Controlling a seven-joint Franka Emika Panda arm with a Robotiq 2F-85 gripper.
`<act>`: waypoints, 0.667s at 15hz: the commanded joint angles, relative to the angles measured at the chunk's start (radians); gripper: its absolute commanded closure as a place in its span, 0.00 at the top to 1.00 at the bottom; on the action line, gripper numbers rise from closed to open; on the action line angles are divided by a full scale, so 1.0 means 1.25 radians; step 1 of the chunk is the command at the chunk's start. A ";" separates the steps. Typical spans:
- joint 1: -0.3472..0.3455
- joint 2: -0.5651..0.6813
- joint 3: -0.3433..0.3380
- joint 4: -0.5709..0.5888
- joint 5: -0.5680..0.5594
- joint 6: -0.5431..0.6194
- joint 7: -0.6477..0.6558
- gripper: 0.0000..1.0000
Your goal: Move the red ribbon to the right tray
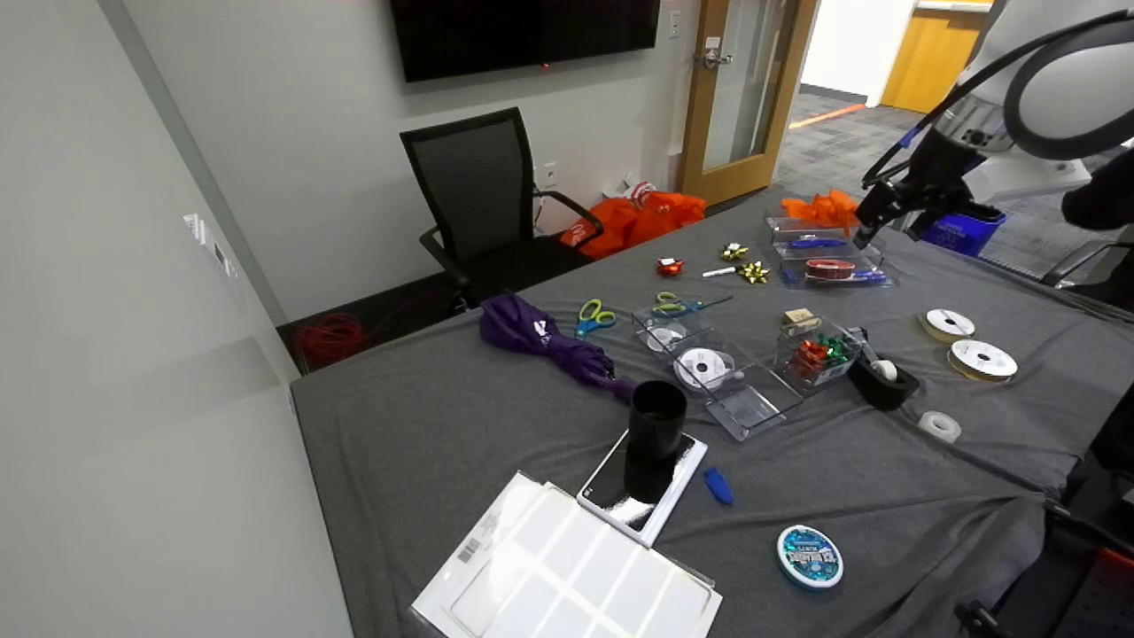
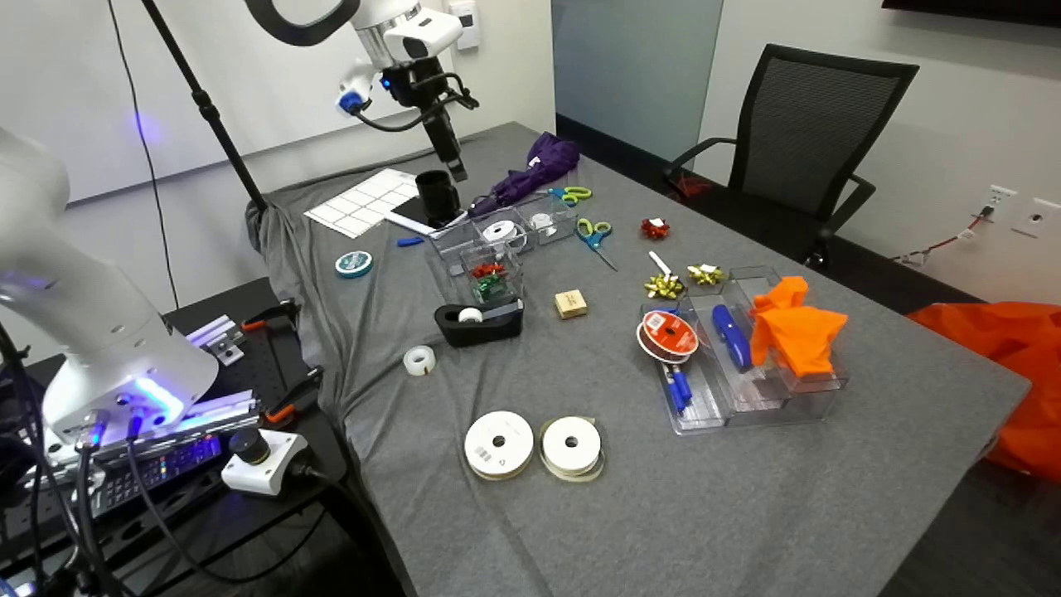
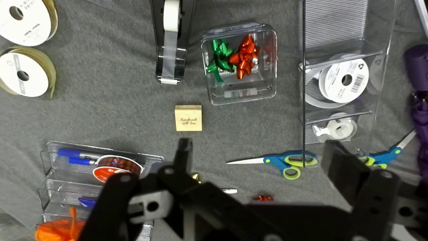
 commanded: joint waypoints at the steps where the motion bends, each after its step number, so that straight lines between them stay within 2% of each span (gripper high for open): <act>1: 0.002 0.000 -0.003 0.003 0.000 -0.003 -0.001 1.00; 5: 0.009 0.041 -0.010 0.023 0.018 0.012 -0.044 1.00; 10: 0.014 0.175 -0.020 0.108 0.081 -0.051 -0.156 1.00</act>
